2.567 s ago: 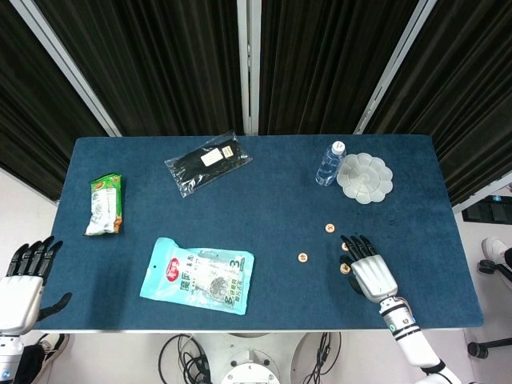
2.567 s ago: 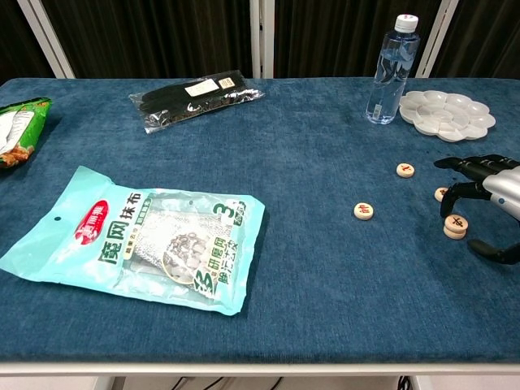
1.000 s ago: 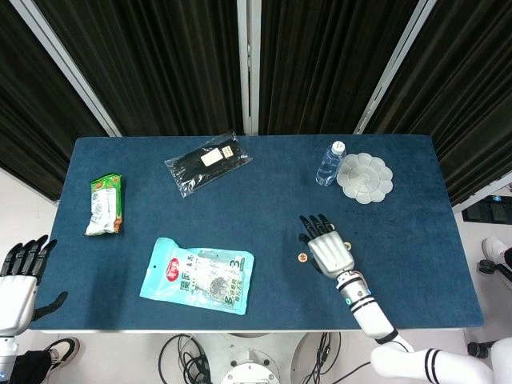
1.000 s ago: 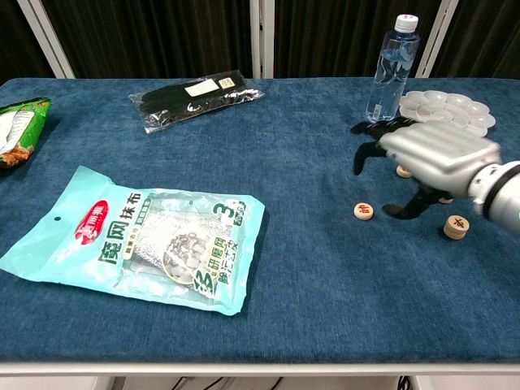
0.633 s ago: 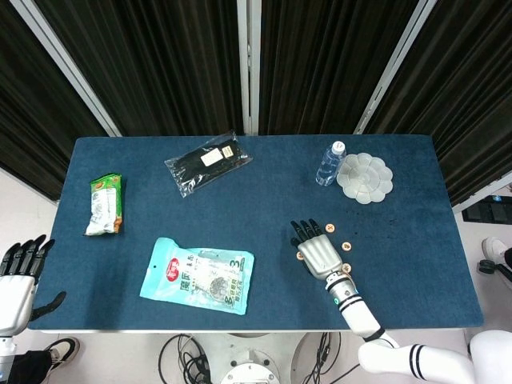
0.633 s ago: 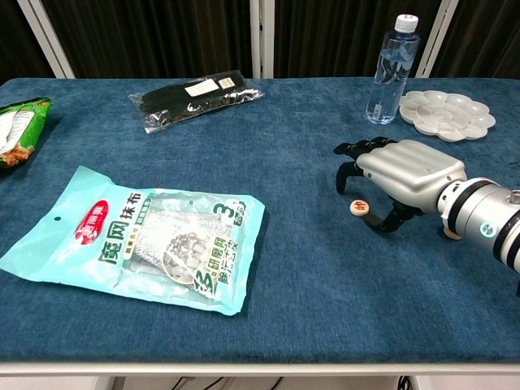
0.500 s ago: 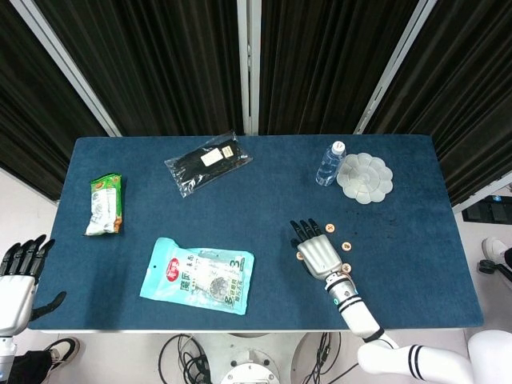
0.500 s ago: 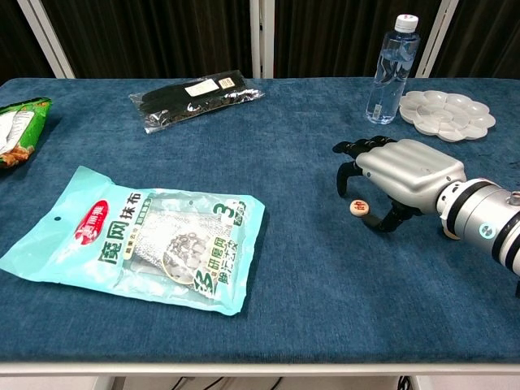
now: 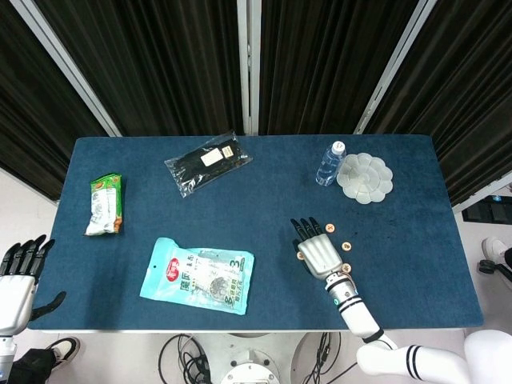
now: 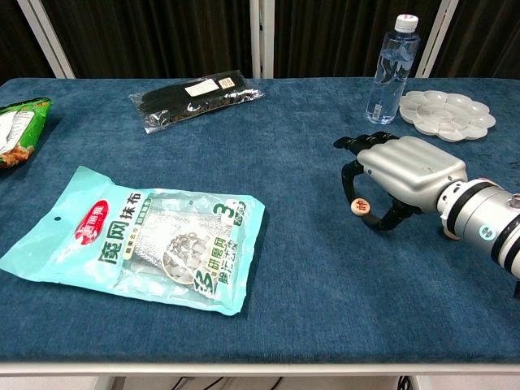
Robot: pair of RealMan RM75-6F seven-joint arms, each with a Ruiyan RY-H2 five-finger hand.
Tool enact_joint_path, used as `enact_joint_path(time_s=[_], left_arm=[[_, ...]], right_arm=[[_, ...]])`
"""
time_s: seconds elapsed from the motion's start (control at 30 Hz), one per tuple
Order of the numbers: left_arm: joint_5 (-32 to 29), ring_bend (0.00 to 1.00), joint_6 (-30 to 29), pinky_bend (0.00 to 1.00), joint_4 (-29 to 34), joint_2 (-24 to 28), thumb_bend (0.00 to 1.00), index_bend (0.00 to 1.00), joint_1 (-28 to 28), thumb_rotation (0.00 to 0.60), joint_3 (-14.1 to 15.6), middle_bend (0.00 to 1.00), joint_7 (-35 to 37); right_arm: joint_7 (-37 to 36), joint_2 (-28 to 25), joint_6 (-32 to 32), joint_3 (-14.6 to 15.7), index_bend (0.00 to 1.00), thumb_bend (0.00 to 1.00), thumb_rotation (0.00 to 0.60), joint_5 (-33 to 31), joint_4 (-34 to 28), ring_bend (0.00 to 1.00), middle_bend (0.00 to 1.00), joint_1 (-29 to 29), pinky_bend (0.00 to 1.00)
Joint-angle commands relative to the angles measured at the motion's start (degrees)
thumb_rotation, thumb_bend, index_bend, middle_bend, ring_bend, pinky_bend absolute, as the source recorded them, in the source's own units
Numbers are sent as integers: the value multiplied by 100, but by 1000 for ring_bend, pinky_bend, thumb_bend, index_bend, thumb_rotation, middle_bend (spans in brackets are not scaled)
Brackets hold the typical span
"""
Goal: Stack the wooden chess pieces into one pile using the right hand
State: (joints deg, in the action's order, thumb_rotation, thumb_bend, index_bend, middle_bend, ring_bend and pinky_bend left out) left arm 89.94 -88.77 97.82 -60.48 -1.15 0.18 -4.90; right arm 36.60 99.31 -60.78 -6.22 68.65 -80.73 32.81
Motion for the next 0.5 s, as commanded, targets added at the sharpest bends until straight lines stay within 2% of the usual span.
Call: enact_joint_path(time_s=[0.03,0.3,0.5], left_arm=[[-3,0,1,0,-1,0,191,42,0,600,-1,0,7],[13,0,6,0,6,-2,191,42,-2,600,6,0,-15],[24,0,10,0,20,-7,190,42,-3,600,11,0,-53]], right_arm=[[-50,-27,-39,9,491,231,600,42,-4,0,35,-11,0],[-203,-465,-317,47,496,231,600,291,-442,0,41,-118,0],[-252,-1038,-600,228,496,231,600,499,-983,0,47,-347,0]])
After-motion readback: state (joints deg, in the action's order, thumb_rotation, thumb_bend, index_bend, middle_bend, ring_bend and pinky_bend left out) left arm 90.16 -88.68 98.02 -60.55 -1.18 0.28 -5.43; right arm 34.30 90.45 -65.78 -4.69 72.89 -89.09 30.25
